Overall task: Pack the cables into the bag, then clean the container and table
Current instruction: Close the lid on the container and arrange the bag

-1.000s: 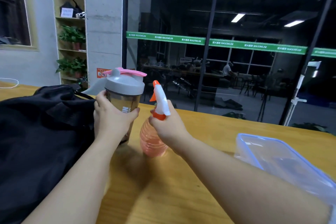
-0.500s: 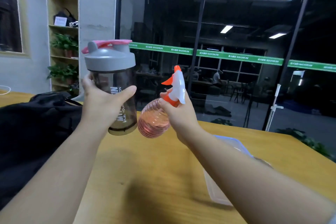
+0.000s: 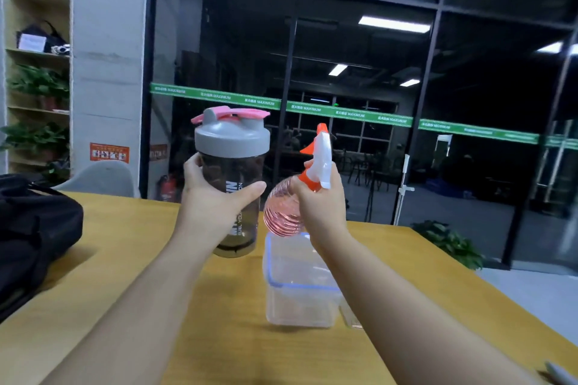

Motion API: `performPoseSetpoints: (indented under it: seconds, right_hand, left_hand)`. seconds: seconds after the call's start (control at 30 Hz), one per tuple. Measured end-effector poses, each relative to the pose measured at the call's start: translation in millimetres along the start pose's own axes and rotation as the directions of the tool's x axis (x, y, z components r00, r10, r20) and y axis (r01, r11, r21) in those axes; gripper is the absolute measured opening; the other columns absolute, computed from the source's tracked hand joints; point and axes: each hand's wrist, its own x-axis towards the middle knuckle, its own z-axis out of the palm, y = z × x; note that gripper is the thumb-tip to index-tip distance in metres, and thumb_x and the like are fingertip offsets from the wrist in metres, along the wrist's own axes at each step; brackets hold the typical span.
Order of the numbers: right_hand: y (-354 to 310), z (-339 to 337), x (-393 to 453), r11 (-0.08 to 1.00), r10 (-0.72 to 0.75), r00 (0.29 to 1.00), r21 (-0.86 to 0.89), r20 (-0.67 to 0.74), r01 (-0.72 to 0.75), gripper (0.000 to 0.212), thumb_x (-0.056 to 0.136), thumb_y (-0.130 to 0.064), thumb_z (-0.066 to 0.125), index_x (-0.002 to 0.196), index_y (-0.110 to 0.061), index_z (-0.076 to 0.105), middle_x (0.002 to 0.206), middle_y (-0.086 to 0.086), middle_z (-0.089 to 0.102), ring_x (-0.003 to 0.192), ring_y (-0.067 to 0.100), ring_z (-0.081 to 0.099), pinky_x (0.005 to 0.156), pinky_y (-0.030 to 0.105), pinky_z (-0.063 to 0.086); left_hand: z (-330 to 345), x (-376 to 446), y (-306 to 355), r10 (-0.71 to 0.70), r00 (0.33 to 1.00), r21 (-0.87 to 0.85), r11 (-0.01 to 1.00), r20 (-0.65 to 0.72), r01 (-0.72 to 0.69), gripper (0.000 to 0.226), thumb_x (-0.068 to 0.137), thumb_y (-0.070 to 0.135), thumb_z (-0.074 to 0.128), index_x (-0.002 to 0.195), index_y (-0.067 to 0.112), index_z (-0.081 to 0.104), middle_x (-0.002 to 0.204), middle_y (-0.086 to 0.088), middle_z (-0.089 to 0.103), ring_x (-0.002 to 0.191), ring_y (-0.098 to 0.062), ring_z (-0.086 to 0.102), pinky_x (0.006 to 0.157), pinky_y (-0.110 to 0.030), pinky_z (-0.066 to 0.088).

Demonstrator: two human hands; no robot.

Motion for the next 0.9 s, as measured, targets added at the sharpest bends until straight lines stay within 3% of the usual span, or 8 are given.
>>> performPoseSetpoints:
  seconds: [0.13,0.27,0.4,0.5,0.6,0.7,0.8,0.9]
  right_hand:
    - [2,-38,2,1.0,-0.009,0.994,-0.015,-0.11,0.007,0.024,0.068,-0.006,0.058,0.078,-0.027,0.05,0.096,0.013,0.047,0.072,0.021,0.05,0.063,0.032,0.044]
    - [10,-81,5,0.996,0.054,0.985,-0.062,-0.165,-0.065,0.026,0.076,0.005,0.052,0.081,-0.021,0.048,0.101,0.006,0.042,0.071,0.014,0.047,0.061,0.026,0.039]
    - [19,-124,7,0.958,0.021,0.997,-0.284,-0.075,-0.041,0.03,0.079,0.001,0.05,0.097,-0.024,0.051,0.106,0.004,0.046,0.08,0.008,0.049,0.069,0.03,0.042]
    - [24,-159,11,0.939,0.063,0.997,-0.336,-0.038,-0.072,0.036,0.083,0.001,0.05,0.11,-0.022,0.052,0.109,0.004,0.046,0.087,0.015,0.05,0.069,0.025,0.041]
    - [30,-187,14,0.923,0.054,0.998,-0.379,-0.019,-0.057,0.056,0.081,0.005,0.047,0.109,-0.043,0.05,0.102,-0.002,0.051,0.081,0.012,0.047,0.068,0.025,0.04]
    - [42,-208,17,0.936,0.148,0.97,-0.29,-0.192,-0.2,0.045,0.078,0.006,0.049,0.099,-0.033,0.053,0.083,-0.007,0.049,0.078,0.018,0.044,0.062,0.027,0.036]
    - [58,-221,19,0.929,0.254,0.928,-0.198,-0.271,-0.312,0.039,0.074,0.005,0.052,0.096,-0.027,0.059,0.088,-0.004,0.052,0.077,0.018,0.047,0.063,0.028,0.037]
    - [71,-231,20,0.889,0.345,0.885,-0.194,-0.313,-0.415,0.033,0.076,0.003,0.056,0.101,-0.018,0.052,0.087,0.004,0.048,0.07,0.015,0.042,0.059,0.029,0.033]
  left_hand:
    - [36,-27,6,-0.027,0.998,-0.135,0.99,0.051,0.034,0.084,0.061,0.023,0.085,0.129,0.021,0.038,0.107,0.011,0.06,0.091,0.001,0.058,0.08,-0.027,0.046]
    - [67,-55,4,-0.045,0.993,-0.249,0.966,0.107,0.07,0.073,0.063,0.022,0.084,0.121,0.022,0.04,0.104,0.011,0.061,0.094,-0.004,0.06,0.076,-0.025,0.048]
    - [99,-79,1,-0.05,0.967,-0.294,0.947,0.251,0.126,0.072,0.062,0.018,0.084,0.12,0.02,0.041,0.103,0.01,0.061,0.096,-0.005,0.061,0.075,-0.021,0.048]
    - [113,-93,-2,-0.044,0.938,-0.316,0.935,0.344,0.16,0.071,0.062,0.018,0.083,0.121,0.02,0.043,0.1,0.012,0.062,0.085,0.008,0.061,0.062,-0.009,0.047]
    - [118,-99,-7,-0.029,0.924,-0.35,0.921,0.382,0.173,0.074,0.056,0.026,0.08,0.12,0.021,0.044,0.097,0.01,0.064,0.084,0.003,0.063,0.06,-0.006,0.046]
    - [119,-101,-9,-0.023,0.922,-0.387,0.903,0.387,0.185,0.072,0.055,0.024,0.078,0.119,0.019,0.045,0.091,0.009,0.064,0.079,0.001,0.065,0.059,-0.01,0.048]
    - [119,-103,-12,-0.057,0.91,-0.459,0.85,0.411,0.26,0.056,0.069,0.004,0.072,0.118,0.012,0.045,0.092,0.0,0.064,0.068,0.001,0.066,0.051,-0.012,0.049]
    - [118,-104,-20,-0.048,0.907,-0.47,0.843,0.418,0.261,0.062,0.063,0.014,0.074,0.119,0.011,0.046,0.103,-0.009,0.064,0.078,-0.007,0.067,0.055,-0.015,0.051]
